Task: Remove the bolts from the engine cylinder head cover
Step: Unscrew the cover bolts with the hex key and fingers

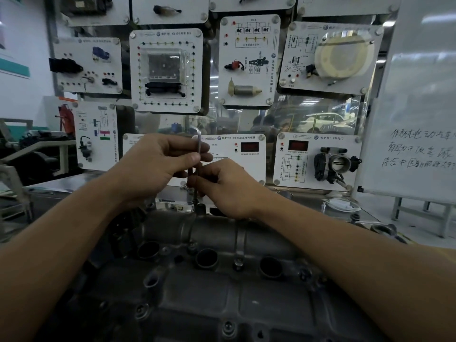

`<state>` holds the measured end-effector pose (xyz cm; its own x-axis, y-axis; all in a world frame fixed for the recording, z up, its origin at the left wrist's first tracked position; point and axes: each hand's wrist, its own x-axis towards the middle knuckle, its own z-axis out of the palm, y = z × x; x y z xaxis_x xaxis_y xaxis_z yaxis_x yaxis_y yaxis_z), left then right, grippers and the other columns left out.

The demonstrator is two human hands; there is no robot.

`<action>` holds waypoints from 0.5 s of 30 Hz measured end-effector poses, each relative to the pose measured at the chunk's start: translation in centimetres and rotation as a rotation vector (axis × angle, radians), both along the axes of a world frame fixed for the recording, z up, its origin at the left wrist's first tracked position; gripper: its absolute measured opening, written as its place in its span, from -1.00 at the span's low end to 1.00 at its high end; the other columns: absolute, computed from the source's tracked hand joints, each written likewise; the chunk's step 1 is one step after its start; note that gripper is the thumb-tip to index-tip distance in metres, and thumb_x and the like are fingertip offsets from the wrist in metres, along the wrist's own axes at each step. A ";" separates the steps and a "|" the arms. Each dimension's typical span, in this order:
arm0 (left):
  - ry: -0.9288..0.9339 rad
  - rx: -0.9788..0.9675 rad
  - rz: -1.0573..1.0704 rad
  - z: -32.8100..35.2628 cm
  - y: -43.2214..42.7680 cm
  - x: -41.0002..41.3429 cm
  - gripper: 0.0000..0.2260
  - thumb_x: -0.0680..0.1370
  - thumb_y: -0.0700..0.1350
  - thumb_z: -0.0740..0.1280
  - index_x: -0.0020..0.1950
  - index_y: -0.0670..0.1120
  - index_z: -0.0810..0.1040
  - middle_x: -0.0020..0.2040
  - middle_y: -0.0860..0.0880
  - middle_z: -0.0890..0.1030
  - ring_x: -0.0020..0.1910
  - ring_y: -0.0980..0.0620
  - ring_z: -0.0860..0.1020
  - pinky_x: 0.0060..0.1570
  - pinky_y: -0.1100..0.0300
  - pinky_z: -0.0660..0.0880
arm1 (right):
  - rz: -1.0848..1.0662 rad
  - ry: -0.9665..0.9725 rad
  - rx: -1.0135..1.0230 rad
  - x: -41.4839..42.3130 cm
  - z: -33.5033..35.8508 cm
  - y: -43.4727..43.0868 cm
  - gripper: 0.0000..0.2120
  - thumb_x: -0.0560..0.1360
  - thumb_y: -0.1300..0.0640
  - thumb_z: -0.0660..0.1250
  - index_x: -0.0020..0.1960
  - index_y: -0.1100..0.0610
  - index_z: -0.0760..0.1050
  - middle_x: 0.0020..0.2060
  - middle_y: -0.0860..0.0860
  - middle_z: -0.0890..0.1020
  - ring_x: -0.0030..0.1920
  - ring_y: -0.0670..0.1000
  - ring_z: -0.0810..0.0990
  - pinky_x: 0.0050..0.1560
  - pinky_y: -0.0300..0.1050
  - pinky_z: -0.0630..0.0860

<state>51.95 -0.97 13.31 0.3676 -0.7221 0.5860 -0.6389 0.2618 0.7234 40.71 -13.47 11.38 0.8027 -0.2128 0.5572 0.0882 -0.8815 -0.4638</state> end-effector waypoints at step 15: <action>0.116 -0.034 0.071 -0.1 -0.8 0.2 -0.82 0.49 -0.16 0.45 0.09 -0.07 0.65 -0.09 0.00 0.74 -0.04 0.06 0.69 -0.07 0.15 0.63 | 0.039 -0.025 0.051 0.5 -0.2 -0.1 -0.66 0.60 0.18 0.32 -0.30 0.32 0.54 -0.50 0.05 0.46 -0.55 -0.14 0.31 -0.42 -0.29 0.26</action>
<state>52.17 -1.74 13.16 0.4843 -0.6718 0.5604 -0.5691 0.2446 0.7851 41.24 -13.57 11.22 0.7968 -0.2103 0.5665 0.1345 -0.8522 -0.5056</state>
